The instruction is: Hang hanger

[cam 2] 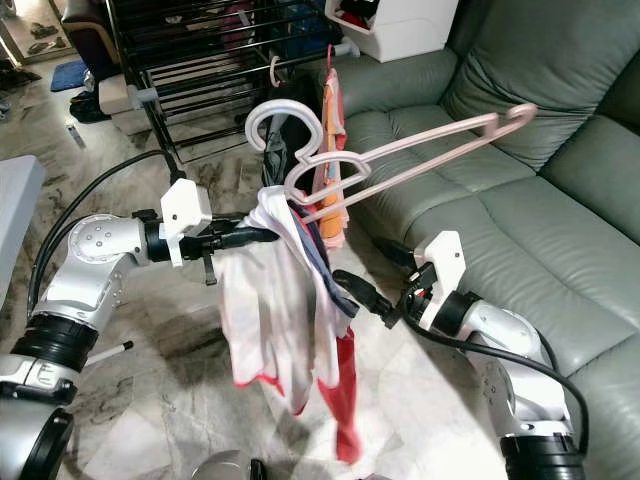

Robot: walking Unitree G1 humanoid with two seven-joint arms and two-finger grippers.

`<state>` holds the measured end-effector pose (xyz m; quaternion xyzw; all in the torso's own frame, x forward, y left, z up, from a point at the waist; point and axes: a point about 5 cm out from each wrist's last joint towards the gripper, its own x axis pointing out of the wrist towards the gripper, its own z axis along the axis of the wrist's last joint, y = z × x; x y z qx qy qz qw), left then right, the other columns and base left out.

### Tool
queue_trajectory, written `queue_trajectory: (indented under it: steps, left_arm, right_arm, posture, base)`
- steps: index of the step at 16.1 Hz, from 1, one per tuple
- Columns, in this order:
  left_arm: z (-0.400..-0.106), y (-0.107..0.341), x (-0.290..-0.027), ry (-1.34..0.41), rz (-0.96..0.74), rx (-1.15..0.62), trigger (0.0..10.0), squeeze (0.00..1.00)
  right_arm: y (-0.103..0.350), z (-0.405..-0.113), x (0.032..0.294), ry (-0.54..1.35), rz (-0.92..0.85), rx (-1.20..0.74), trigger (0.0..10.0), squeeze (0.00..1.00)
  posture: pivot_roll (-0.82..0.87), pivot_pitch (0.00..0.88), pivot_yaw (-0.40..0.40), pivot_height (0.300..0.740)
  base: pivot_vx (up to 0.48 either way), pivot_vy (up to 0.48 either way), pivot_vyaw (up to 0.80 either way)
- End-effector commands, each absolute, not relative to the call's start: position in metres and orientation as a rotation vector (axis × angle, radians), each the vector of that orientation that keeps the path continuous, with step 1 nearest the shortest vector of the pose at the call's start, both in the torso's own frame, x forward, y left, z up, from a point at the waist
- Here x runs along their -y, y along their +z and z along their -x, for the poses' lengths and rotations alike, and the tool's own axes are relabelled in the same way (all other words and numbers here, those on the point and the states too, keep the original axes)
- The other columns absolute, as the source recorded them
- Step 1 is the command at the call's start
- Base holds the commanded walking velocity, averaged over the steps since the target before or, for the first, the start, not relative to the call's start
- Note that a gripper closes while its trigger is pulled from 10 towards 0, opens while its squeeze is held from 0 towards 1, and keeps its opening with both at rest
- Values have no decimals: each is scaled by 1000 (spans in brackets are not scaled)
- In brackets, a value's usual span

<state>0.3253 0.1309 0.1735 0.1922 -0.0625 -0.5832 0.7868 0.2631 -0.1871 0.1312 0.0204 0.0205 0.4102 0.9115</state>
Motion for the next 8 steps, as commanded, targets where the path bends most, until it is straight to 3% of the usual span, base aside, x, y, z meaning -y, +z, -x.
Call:
queue_trajectory:
  steps: [1,2,8]
  left_arm:
    - [-323,176,-133,-1268,-423,139,0,0]
    - [-320,170,-134,-1284,-456,121,0,0]
    - [-312,182,-124,-1318,-423,161,0,0]
  right_arm:
    - [138,-265,188,843,-58,3,10000,0]
    - [147,-268,189,824,-127,50,10000,0]
    - [128,-268,188,794,-80,-12,10000,0]
  posture:
    - [-27,0,64,740]
    - [-26,0,63,740]
    - [-26,13,60,740]
  base:
    - [0,0,0]
    - [0,0,0]
    - [0,0,0]
